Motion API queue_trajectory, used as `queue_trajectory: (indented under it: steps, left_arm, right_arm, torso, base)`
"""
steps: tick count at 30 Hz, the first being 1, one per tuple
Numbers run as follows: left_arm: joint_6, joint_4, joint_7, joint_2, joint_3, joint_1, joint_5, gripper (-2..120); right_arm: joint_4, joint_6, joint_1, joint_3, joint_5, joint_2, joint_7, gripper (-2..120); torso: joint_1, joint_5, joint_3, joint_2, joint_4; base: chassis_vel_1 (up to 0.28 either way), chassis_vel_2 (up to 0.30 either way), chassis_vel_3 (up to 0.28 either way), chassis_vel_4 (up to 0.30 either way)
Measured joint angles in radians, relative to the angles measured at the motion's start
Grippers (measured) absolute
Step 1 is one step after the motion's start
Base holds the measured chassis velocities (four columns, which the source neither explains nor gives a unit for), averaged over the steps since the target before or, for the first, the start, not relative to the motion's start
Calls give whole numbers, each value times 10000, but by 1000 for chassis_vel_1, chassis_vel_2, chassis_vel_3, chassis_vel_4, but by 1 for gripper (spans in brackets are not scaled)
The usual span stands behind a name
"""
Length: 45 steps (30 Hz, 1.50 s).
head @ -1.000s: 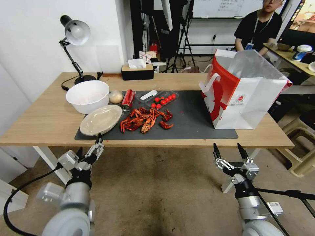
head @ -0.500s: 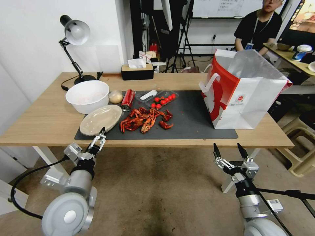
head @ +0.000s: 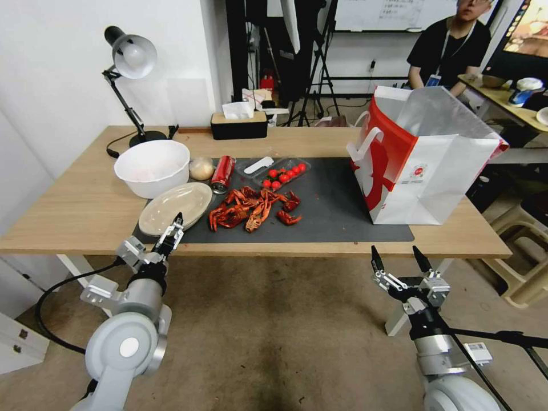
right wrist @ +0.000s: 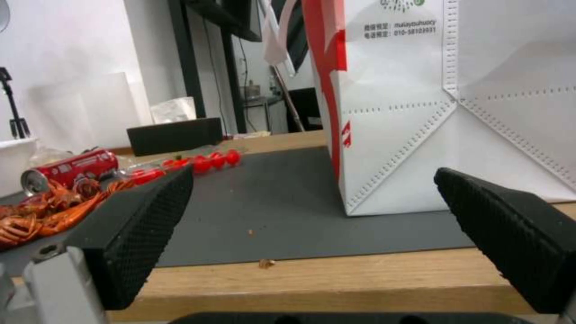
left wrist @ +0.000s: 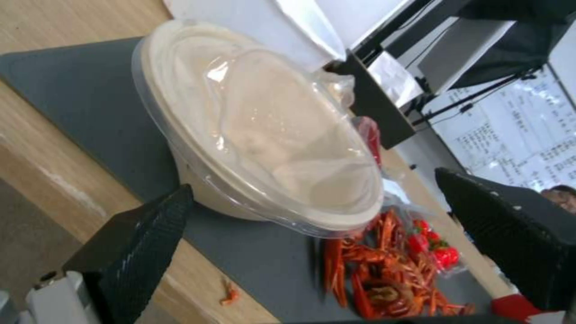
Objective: Pick up the trash from the table and place it into the takeout bag.
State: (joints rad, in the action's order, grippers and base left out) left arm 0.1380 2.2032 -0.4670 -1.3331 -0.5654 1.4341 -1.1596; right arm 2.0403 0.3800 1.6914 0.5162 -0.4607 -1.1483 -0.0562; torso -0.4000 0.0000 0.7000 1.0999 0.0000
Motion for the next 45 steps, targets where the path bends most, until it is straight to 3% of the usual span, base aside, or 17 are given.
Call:
queue_trajectory:
  steps: [10,13,26,29,31,33,35,45]
  left_arm:
    - [463,-281,-649,84,-76,-422,-318,95]
    - [493,-385,-852,98,-106,-572,-587,79]
    - [444,-575,-1150,220,-197,-859,-1110,39]
    - [427,-612,-1155,235,-199,-883,-1129,23]
    - [423,-619,-1156,238,-201,-887,-1134,21]
    - [414,-648,-1156,241,-205,-902,-1146,9]
    - [406,-659,-1154,240,-205,-909,-1150,4]
    - [140,-651,-979,236,-196,-838,-1172,0]
  right_arm:
    - [3,4,101,64,0,-7,-22,100]
    - [89,3,138,109,-28,24,-24,100]
    - [131,-47,194,13,16,-111,-33,100]
    - [134,-60,177,2,25,-119,-33,100]
    - [134,-62,171,2,26,-120,-35,100]
    - [135,-71,168,3,27,-115,-39,100]
    - [135,-72,168,8,27,-110,-43,100]
    - [134,-76,168,23,27,-118,-50,100]
  torso:
    - [0,0,0,1,0]
    - [0,-1,-1,1,0]
    - [0,0,-1,1,0]
    - [0,-1,0,1,0]
    - [-1,-1,0,1,0]
    - [0,0,-1,1,0]
    - [0,-1,-1,1,0]
    - [0,-1,0,1,0]
  base:
    - [0,0,0,0]
    - [0,0,0,0]
    - [0,0,0,0]
    - [0,0,0,0]
    - [0,0,0,0]
    - [0,0,0,0]
    - [0,0,0,0]
    - [0,0,0,0]
